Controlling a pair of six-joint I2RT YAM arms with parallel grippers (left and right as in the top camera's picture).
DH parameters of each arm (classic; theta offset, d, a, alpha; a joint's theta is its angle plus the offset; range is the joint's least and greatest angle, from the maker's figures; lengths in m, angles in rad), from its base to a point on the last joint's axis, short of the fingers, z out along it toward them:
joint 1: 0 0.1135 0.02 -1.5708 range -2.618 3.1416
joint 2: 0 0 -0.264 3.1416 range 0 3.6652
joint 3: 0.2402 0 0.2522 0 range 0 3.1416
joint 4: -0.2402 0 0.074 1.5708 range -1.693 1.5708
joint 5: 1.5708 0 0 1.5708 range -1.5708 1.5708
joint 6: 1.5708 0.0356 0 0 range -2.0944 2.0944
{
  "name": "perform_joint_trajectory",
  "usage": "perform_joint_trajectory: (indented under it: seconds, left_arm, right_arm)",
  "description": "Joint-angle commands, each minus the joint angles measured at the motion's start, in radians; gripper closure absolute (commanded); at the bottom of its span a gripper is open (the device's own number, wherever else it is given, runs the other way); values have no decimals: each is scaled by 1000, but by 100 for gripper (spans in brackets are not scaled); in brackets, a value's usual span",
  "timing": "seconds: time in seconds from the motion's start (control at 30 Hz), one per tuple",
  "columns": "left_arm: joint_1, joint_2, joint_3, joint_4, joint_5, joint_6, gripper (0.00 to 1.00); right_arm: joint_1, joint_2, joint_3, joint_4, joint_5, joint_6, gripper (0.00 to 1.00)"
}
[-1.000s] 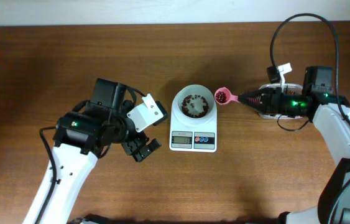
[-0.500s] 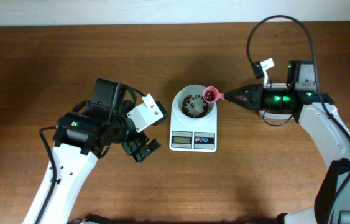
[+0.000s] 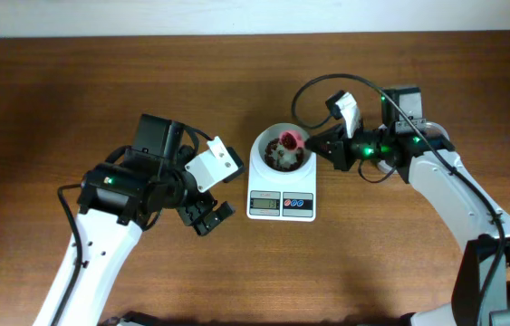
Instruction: Scoop and weigh 50g on scale
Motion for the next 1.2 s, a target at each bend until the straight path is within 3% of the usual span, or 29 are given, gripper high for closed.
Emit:
perform_joint_trajectory:
  seconds: [0.0, 0.1, 0.17, 0.27, 0.33, 0.4, 0.5, 0.57, 0.63, 0.7, 0.8, 0.83, 0.97, 1.17]
  left_arm:
    - [4, -11, 16, -1, 17, 19, 1]
    - [4, -11, 16, -1, 17, 19, 1]
    - [4, -11, 16, -1, 18, 19, 1]
    - [4, -11, 16, -1, 18, 19, 1]
    - [4, -11, 16, -1, 18, 19, 1]
    - [4, -11, 16, -1, 18, 19, 1]
    - [4, -11, 16, -1, 17, 19, 1]
    - [4, -11, 16, -1, 18, 19, 1]
    - [4, -11, 16, -1, 18, 19, 1]
    - [4, -11, 16, -1, 18, 19, 1]
    - [4, -11, 16, -1, 18, 19, 1]
    - [4, -11, 16, -1, 17, 19, 1]
    - [4, -11, 16, -1, 18, 19, 1]
    - [4, -11, 16, -1, 17, 19, 1]
  right_arm:
    - [5, 3, 14, -8, 27, -39, 96]
    - [5, 3, 14, 5, 116, -41, 96]
    - [6, 3, 14, 7, -58, -122, 96]
    - [5, 3, 14, 6, 64, -115, 96]
    - [7, 3, 14, 8, -64, -117, 96]
    - [7, 3, 14, 7, 119, -42, 96]
    - [13, -1, 14, 35, -127, -116, 96]
    - [24, -1, 14, 35, 196, -4, 96]
    - [35, -1, 14, 31, 50, -71, 96]
    - [56, -1, 14, 34, 259, -39, 96]
    - [73, -5, 14, 27, 85, -113, 96]
    - [76, -10, 14, 29, 241, -74, 96]
    - [85, -85, 16, 16, 243, -64, 96]
    - [180, -142, 16, -34, 492, -98, 96]
